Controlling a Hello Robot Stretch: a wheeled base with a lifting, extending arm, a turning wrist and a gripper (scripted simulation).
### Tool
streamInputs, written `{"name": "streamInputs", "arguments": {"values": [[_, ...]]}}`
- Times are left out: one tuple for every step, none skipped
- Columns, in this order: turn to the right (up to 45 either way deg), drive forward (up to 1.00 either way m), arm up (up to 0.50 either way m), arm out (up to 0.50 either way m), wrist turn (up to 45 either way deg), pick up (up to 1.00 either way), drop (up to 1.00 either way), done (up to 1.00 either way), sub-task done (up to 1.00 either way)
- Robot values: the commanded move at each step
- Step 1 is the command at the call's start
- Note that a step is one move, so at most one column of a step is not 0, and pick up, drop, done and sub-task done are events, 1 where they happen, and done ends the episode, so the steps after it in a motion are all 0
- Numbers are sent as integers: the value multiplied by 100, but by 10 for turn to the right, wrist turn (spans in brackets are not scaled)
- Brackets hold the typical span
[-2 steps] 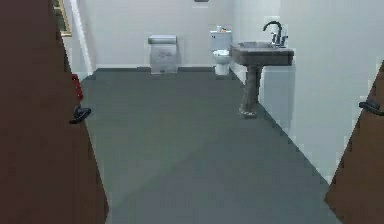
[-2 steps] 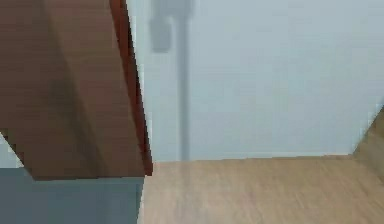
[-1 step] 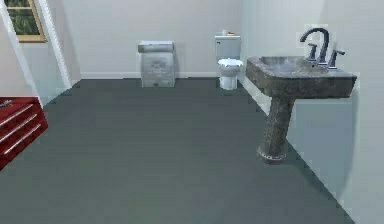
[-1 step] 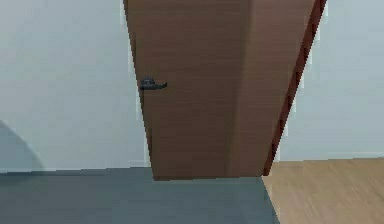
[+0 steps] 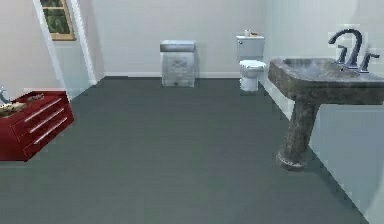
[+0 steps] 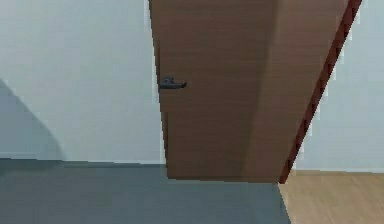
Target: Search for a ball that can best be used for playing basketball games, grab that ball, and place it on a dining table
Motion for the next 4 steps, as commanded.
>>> {"name": "streamInputs", "arguments": {"values": [[0,35,0,0,0,0,0,0,0],[-150,0,0,0,0,0,0,0,0],[0,100,0,0,0,0,0,0,0],[-30,0,0,0,0,0,0,0,0]]}}
